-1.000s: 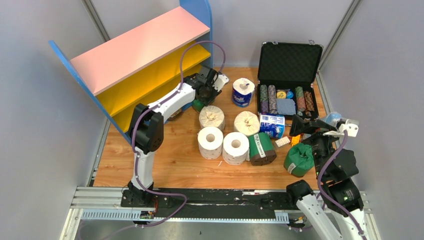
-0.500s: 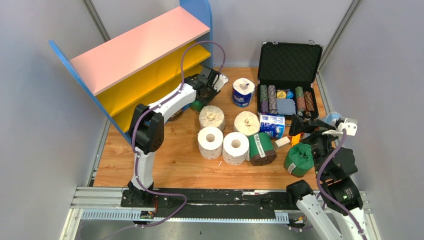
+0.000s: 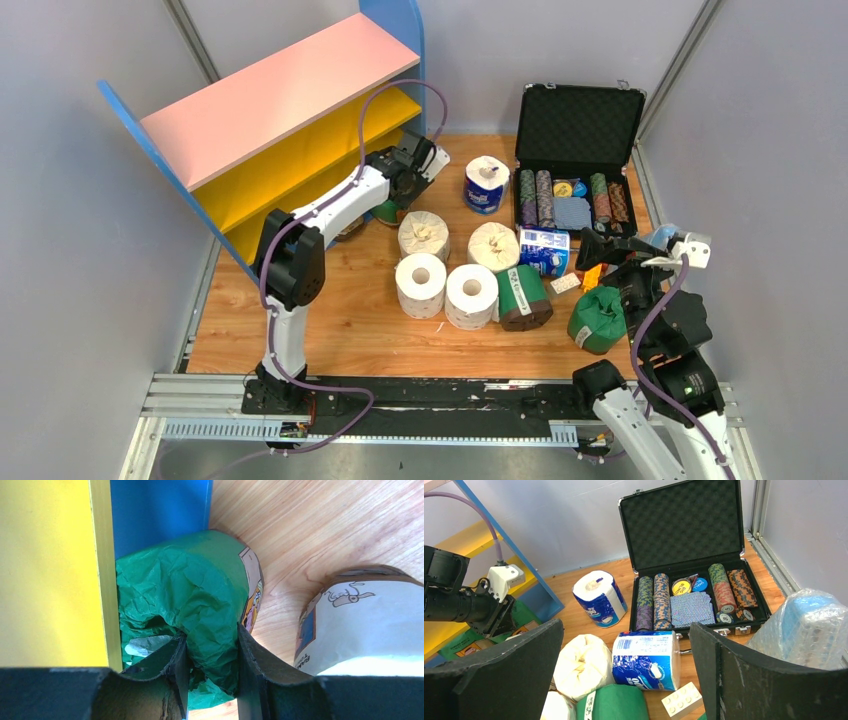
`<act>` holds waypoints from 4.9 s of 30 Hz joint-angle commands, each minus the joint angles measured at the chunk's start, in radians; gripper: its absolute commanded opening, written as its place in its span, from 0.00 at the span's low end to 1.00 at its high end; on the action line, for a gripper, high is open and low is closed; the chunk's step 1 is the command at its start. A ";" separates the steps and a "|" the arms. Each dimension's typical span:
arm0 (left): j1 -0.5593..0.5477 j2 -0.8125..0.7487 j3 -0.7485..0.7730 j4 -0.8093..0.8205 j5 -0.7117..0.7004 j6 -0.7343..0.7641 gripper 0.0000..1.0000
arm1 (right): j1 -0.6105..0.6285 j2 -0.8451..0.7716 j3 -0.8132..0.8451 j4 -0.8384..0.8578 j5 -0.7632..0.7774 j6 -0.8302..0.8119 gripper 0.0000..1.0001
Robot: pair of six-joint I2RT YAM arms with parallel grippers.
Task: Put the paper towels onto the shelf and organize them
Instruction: Place the paper towel on the shelf, then adjust the paper towel on the shelf.
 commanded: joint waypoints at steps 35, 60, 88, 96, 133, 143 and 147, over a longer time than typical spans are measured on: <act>0.005 -0.106 -0.079 0.203 -0.272 0.129 0.71 | -0.004 0.009 0.001 0.037 -0.017 0.007 1.00; -0.094 -0.089 -0.092 0.159 -0.096 0.010 0.37 | -0.003 -0.023 -0.004 0.038 -0.023 0.010 1.00; -0.010 0.133 -0.068 0.177 -0.284 -0.019 0.41 | -0.003 -0.019 -0.005 0.036 -0.024 0.010 1.00; 0.011 0.166 -0.073 0.189 -0.263 -0.034 0.42 | -0.003 -0.019 -0.005 0.037 -0.026 0.011 1.00; -0.099 -0.173 -0.284 0.038 -0.423 -0.392 0.55 | -0.004 -0.020 -0.005 0.037 -0.035 0.014 1.00; -0.053 -0.202 -0.487 0.060 -0.627 -0.464 0.39 | -0.004 -0.020 -0.007 0.043 -0.051 0.017 1.00; -0.022 -0.173 -0.480 0.126 -0.664 -0.425 0.39 | -0.004 -0.012 -0.007 0.044 -0.058 0.018 1.00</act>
